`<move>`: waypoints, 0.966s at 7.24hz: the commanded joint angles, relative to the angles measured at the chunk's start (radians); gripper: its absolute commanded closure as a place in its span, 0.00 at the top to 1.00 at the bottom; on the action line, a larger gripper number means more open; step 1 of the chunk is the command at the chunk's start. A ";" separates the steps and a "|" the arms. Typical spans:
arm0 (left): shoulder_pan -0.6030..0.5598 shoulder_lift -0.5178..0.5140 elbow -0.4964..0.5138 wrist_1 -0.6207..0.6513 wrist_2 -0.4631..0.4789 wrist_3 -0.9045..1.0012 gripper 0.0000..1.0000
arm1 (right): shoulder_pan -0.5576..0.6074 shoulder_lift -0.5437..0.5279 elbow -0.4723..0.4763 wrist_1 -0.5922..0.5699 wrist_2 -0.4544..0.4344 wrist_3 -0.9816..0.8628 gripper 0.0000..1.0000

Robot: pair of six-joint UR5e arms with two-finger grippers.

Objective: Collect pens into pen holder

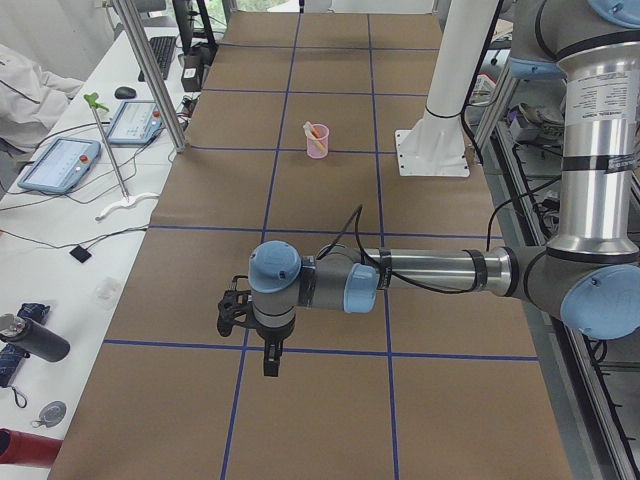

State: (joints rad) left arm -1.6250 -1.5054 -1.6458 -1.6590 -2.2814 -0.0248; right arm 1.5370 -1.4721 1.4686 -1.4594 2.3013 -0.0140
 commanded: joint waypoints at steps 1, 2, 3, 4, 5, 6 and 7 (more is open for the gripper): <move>0.001 0.010 -0.014 -0.001 0.002 0.000 1.00 | 0.000 -0.002 -0.001 0.001 0.000 0.000 1.00; 0.001 0.010 -0.008 -0.001 0.002 -0.001 1.00 | 0.000 -0.002 0.001 0.001 0.000 0.000 1.00; 0.001 0.019 -0.014 -0.001 0.002 -0.001 1.00 | 0.000 -0.002 -0.001 0.001 0.000 0.000 1.00; 0.001 0.019 -0.014 -0.001 0.002 -0.001 1.00 | 0.000 -0.002 -0.001 0.001 -0.002 0.000 1.00; 0.001 0.019 -0.014 -0.001 0.002 -0.001 1.00 | 0.000 -0.002 -0.001 0.001 0.000 0.000 1.00; 0.001 0.019 -0.014 -0.001 0.000 -0.001 1.00 | 0.000 -0.002 -0.001 0.001 -0.002 0.000 1.00; 0.001 0.019 -0.014 -0.001 0.000 -0.001 1.00 | 0.000 -0.002 -0.001 0.001 -0.002 0.000 1.00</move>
State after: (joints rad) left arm -1.6245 -1.4866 -1.6596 -1.6598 -2.2805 -0.0261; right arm 1.5370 -1.4742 1.4680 -1.4588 2.2998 -0.0138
